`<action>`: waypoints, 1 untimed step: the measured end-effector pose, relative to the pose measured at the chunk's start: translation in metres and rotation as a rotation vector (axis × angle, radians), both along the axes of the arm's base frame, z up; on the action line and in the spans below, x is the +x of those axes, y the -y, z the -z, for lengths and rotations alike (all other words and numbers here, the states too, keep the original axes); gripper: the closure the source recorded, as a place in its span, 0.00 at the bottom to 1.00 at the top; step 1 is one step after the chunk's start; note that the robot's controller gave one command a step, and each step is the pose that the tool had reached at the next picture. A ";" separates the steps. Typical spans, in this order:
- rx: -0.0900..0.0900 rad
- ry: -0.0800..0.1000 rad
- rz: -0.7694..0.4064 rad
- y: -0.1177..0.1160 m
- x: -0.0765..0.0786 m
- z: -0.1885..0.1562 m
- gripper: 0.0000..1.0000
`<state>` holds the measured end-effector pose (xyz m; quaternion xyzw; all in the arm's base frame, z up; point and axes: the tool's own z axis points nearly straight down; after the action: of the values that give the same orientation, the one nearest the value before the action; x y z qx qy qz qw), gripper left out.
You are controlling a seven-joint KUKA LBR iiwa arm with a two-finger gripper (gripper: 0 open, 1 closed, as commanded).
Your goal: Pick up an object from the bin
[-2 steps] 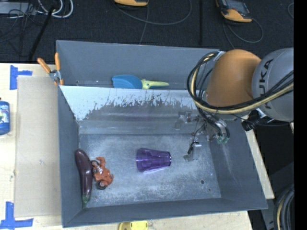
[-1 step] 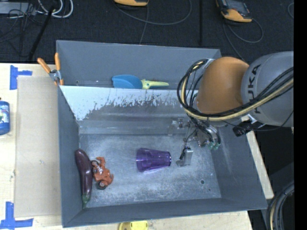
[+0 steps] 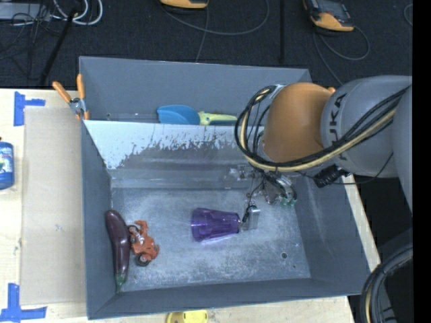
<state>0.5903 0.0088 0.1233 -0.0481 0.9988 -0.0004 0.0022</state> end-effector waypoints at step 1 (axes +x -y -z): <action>0.000 -0.003 -0.153 -0.031 -0.008 0.035 0.00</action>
Offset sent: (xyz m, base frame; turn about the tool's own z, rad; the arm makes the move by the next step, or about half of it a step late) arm -0.0356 0.0455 -0.0533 -0.0597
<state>0.5822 0.0403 0.0885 -0.1240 0.9923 -0.0002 0.0005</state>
